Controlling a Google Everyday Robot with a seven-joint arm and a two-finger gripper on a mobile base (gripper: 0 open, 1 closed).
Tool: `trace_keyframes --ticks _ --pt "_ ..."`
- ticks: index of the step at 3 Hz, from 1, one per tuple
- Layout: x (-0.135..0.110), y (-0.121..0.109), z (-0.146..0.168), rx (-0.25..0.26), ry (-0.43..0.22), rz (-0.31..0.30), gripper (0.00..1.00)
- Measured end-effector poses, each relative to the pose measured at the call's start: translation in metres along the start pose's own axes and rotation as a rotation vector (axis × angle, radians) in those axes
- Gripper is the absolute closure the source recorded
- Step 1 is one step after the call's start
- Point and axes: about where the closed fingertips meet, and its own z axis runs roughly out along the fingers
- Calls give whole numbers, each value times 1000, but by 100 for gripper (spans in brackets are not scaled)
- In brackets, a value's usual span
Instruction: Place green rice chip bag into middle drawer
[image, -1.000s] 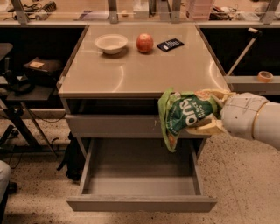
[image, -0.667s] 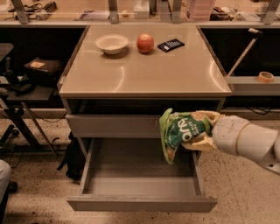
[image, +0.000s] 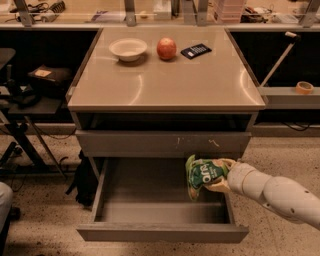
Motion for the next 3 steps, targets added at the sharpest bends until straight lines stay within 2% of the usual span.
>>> trace_keyframes --ticks 1,2,3 --pt "21 -21 6 69 40 -9 100" --pt "22 -20 5 69 41 -8 100" --pt "39 28 31 -37 39 -3 100"
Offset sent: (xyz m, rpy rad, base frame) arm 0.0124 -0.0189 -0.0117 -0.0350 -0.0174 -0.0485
